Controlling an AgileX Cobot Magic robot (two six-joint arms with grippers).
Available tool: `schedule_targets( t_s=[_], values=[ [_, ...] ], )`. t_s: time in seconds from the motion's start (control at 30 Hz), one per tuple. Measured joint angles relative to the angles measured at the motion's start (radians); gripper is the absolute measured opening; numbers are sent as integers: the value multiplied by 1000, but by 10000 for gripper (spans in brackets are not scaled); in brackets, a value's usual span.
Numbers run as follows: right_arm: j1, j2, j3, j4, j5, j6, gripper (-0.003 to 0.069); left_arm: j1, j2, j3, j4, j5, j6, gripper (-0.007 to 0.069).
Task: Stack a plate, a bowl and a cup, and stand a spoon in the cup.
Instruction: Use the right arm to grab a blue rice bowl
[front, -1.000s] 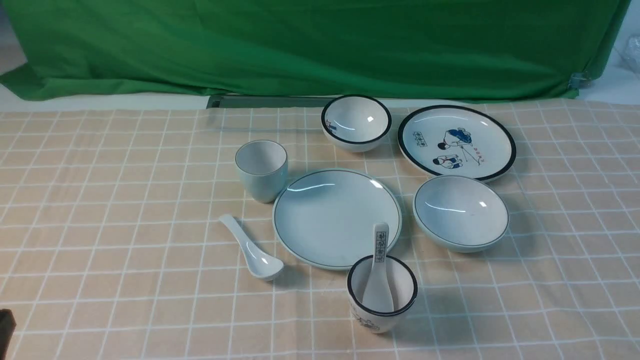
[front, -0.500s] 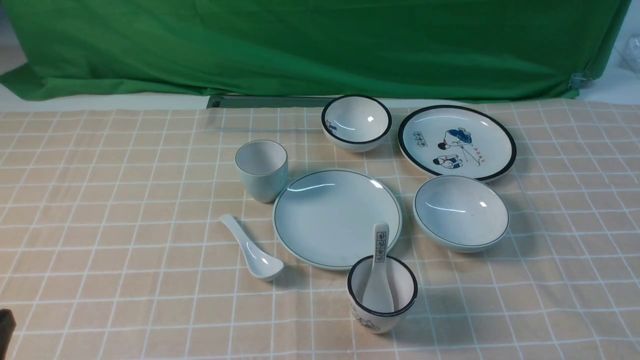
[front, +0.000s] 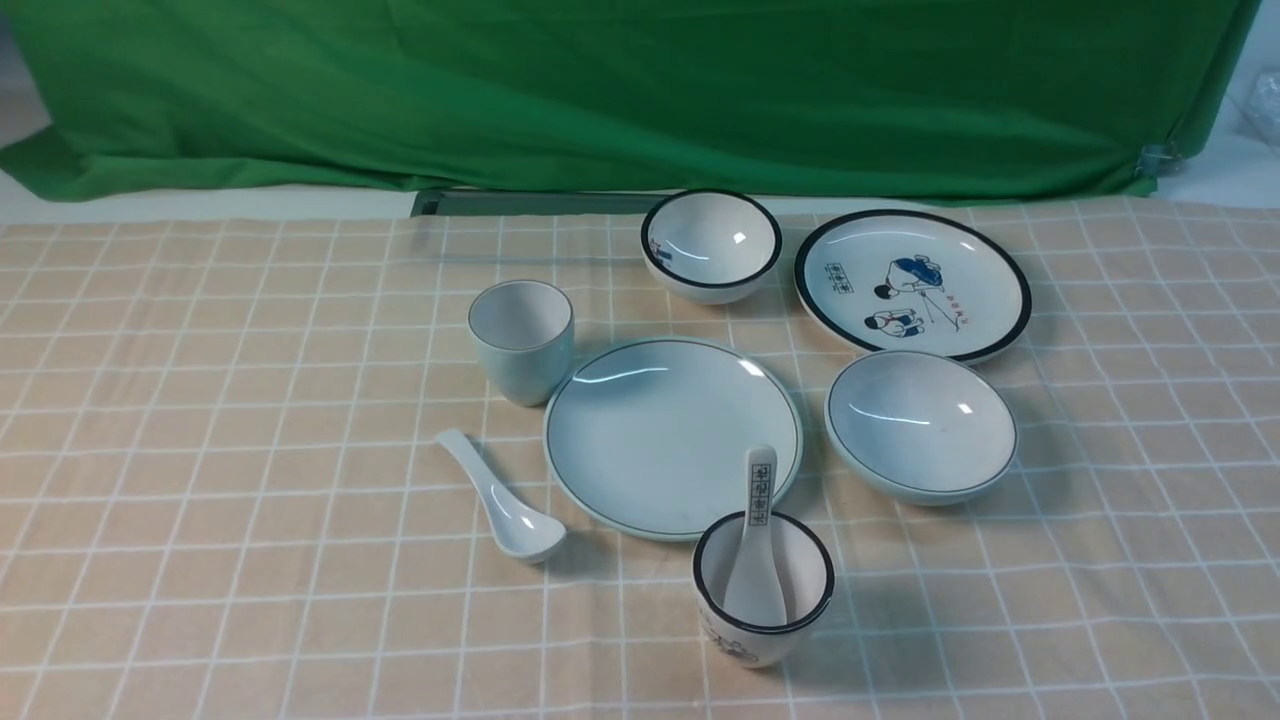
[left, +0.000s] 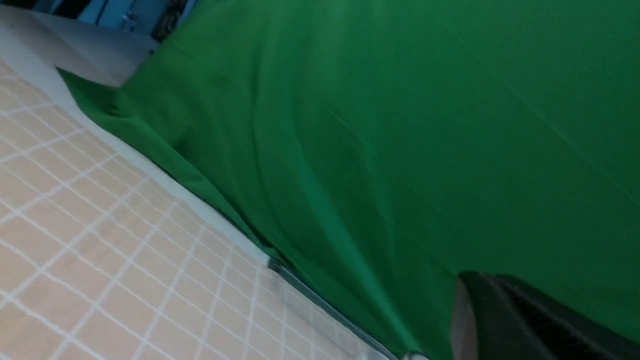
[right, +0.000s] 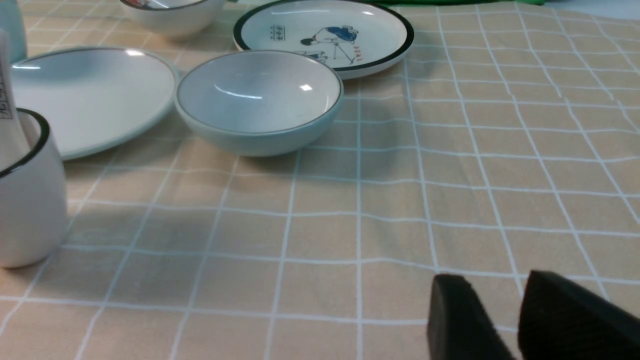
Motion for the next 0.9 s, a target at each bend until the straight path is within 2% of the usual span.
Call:
schedule_targets(
  t_s=[0.13,0.27,0.33,0.37,0.4,0.53,0.57,0.63,0.7,0.77,0.8,0.87,0.9],
  values=[
    [0,0,0,0,0,-1,238,0,79,-148,75,200,56,2],
    [0,0,0,0,0,-1,238,0,377,-388,100,559,268,2],
    [0,0,0,0,0,-1,238,-9,523,-481,105,683,341,2],
    [0,0,0,0,0,-1,238,-11,523,-489,107,694,352,2],
    [0,0,0,0,0,-1,238,-36,627,-539,118,745,379,2],
    [0,0,0,0,-10,-1,238,-170,813,-631,158,751,410,2],
    [0,0,0,0,-15,-1,238,-177,826,-634,165,747,413,2],
    [0,0,0,2,-69,8,238,-283,898,-669,200,717,416,2],
    [0,0,0,8,-104,37,238,-316,912,-679,205,703,417,2],
    [0,0,0,30,-226,184,238,-383,938,-695,206,661,419,2],
    [0,0,0,32,-246,213,238,-392,941,-696,206,654,419,2],
    [0,0,0,41,-348,373,238,-435,943,-697,215,622,423,2],
    [0,0,0,43,-362,394,238,-440,943,-697,220,618,423,2]
  ],
)
